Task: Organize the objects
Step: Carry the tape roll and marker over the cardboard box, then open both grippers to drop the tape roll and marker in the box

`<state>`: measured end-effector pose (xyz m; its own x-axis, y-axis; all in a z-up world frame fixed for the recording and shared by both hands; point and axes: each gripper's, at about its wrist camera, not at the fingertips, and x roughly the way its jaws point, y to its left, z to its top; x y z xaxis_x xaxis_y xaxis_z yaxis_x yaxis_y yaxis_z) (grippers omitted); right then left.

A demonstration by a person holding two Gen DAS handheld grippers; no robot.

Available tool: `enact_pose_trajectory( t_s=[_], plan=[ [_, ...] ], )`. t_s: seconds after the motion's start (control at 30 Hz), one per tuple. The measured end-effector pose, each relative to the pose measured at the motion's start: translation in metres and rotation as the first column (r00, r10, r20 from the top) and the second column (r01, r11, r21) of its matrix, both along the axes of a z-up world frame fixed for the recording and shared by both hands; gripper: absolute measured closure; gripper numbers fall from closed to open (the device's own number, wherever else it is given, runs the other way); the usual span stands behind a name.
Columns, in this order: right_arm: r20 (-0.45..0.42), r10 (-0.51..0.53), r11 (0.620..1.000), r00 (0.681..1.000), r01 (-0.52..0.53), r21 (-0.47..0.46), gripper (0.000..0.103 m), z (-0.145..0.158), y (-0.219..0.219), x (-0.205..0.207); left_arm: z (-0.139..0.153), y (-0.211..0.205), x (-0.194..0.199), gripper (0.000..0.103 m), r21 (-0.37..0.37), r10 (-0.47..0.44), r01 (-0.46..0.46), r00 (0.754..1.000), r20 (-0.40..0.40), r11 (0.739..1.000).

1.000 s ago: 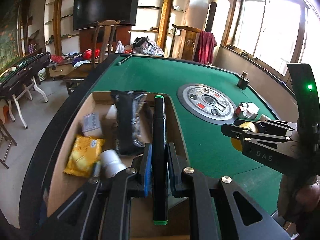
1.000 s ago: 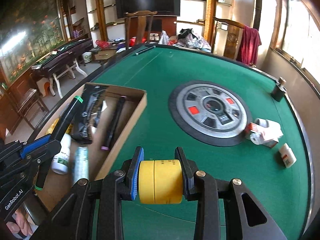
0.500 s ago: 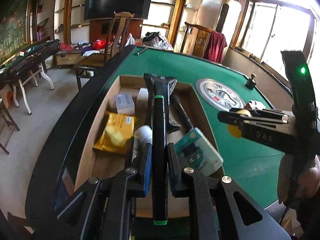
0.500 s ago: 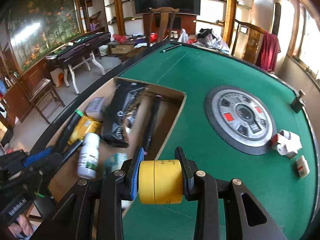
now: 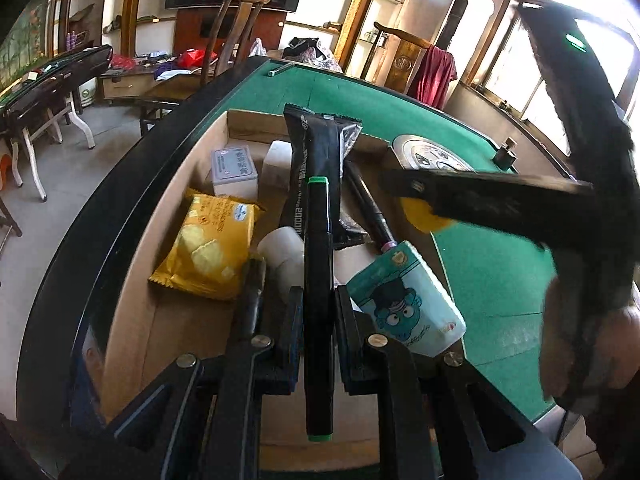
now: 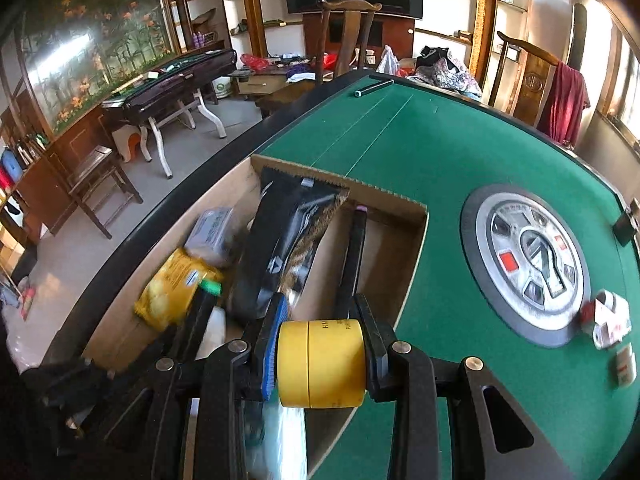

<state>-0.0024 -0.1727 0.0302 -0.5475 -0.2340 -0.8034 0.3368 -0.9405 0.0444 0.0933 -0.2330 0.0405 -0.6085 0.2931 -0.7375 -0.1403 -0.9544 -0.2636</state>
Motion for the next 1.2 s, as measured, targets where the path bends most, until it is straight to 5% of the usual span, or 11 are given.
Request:
enact_pose_trajectory(
  t_s=[0.57,0.83,1.03,1.13,1.2],
  plan=[
    [0.060,-0.094,0.984,0.994,0.083,0.160,0.068,-0.037,-0.011,-0.082,0.002,0.017,-0.019,0.088,-0.006,-0.056,0.056,0.998,-0.021,0.998],
    [0.108,-0.107,0.991,0.988,0.098,0.086,0.068,-0.040,0.001,-0.094,0.003,0.020,-0.022,0.088,0.004,-0.047,0.047,0.998,-0.032,0.999],
    [0.125,-0.111,0.993,0.986,0.106,0.050,0.068,-0.040,0.008,-0.091,0.001,0.011,-0.018,0.086,0.085,-0.037,0.039,0.999,-0.019,0.996],
    [0.122,-0.115,0.993,0.986,0.110,0.052,0.067,-0.040,0.008,-0.087,0.002,0.009,-0.013,0.076,0.098,-0.033,0.035,0.999,-0.024,0.995],
    [0.118,-0.110,0.993,0.987,0.104,0.061,0.066,-0.041,0.005,-0.085,0.001,0.008,-0.012,0.057,0.096,-0.025,0.027,0.999,-0.022,0.995]
  ],
)
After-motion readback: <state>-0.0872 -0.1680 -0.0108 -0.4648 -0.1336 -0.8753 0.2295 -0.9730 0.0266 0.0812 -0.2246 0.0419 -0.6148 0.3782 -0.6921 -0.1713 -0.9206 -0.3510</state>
